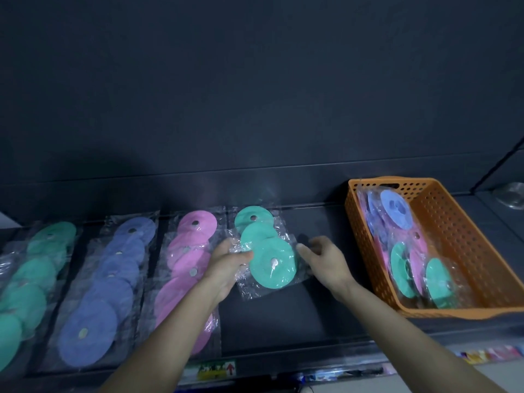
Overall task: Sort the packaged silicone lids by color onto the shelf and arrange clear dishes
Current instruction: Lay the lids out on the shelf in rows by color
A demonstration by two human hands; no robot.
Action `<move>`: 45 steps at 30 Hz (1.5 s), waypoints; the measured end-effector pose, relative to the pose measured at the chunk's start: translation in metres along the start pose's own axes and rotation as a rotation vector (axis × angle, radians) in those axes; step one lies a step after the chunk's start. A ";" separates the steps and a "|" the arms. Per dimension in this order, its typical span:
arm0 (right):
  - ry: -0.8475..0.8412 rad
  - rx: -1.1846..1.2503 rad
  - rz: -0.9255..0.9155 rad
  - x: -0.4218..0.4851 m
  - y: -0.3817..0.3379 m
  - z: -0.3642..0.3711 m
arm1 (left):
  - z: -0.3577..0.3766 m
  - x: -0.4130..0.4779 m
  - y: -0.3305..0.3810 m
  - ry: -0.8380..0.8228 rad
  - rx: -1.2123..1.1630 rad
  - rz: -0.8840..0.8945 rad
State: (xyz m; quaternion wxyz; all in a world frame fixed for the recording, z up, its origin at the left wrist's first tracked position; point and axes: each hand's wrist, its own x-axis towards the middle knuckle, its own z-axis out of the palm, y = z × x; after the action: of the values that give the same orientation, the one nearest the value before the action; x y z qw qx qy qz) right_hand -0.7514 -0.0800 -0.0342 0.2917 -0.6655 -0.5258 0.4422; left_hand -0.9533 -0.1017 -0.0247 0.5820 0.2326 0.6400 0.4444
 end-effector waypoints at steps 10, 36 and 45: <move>-0.053 0.167 0.026 0.015 -0.015 0.019 | -0.005 0.003 0.018 -0.077 0.170 0.045; 0.022 -0.219 -0.149 0.024 -0.010 0.024 | 0.002 0.010 0.013 0.104 1.300 0.602; -0.021 -0.251 -0.172 0.012 -0.015 0.031 | -0.010 -0.001 0.003 -0.039 1.476 0.633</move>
State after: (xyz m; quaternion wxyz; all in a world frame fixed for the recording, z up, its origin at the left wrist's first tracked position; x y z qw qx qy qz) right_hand -0.7852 -0.0670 -0.0384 0.2372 -0.6447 -0.6350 0.3534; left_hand -0.9628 -0.1039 -0.0221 0.1354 0.7357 0.6620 0.0464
